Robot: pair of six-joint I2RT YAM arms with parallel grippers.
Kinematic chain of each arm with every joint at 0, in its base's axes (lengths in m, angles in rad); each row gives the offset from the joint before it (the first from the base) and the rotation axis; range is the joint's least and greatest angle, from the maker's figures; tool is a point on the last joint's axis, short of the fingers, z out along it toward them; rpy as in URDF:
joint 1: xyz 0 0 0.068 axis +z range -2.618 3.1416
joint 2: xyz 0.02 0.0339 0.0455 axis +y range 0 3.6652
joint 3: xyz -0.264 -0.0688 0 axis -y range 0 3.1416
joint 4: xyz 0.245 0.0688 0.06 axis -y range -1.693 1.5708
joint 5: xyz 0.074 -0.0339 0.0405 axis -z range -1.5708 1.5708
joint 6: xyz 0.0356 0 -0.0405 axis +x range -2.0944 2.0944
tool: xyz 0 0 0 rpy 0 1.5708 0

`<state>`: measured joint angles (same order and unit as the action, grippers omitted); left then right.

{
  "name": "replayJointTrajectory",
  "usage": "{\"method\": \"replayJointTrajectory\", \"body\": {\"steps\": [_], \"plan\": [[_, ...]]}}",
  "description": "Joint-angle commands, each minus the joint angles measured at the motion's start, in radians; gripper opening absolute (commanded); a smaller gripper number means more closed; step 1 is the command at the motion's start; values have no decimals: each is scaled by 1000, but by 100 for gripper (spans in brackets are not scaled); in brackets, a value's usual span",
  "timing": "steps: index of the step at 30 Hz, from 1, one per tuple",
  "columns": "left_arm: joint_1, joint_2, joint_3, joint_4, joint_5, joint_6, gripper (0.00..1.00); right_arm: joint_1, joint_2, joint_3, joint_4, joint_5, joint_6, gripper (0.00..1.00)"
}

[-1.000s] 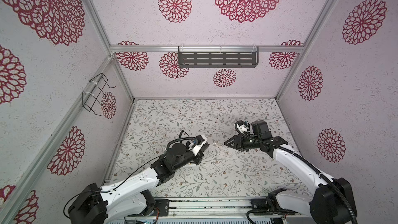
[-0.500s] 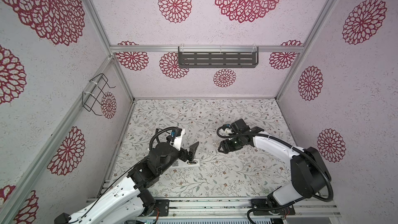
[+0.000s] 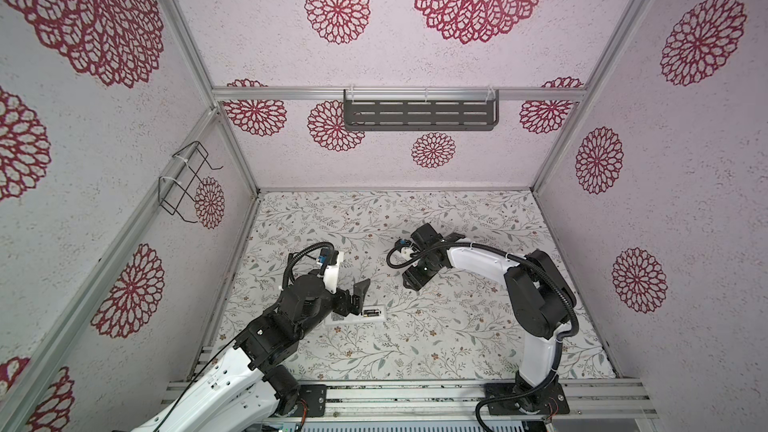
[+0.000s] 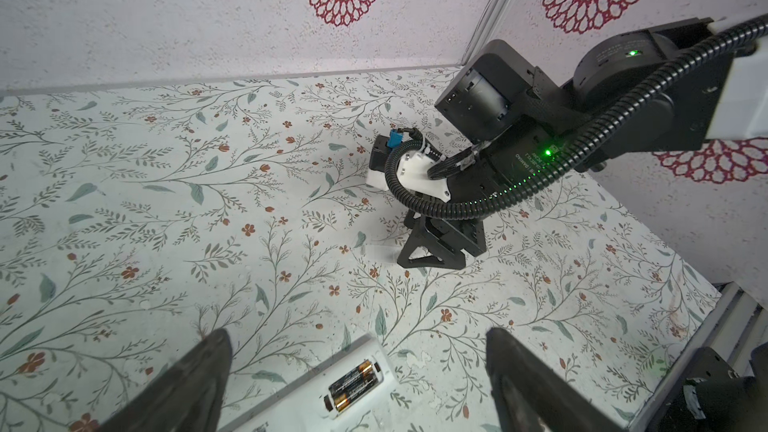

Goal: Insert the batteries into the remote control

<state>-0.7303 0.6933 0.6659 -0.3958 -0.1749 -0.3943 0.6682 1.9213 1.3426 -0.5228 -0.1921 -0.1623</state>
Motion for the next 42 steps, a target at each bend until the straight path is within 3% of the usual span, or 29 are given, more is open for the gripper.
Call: {"method": "replayJointTrajectory", "body": {"steps": [1,9,15,23,34,39,42], "plan": [[5,-3,3,-5,-17,-14,97,30,19,53,14,16,-54,66],[5,-7,3,-1,-12,-7,97,51,93,106,29,13,-51,61],[5,-15,3,-2,-15,-8,97,51,121,125,39,15,-56,45],[5,-16,1,1,-12,-7,97,51,137,132,47,17,-60,40],[5,1,-3,4,-10,-11,97,54,132,126,58,1,-60,20],[6,29,-16,30,27,-12,97,53,86,123,77,-43,-34,12],[5,64,-22,66,73,-9,97,46,16,95,127,-130,9,11]]}}
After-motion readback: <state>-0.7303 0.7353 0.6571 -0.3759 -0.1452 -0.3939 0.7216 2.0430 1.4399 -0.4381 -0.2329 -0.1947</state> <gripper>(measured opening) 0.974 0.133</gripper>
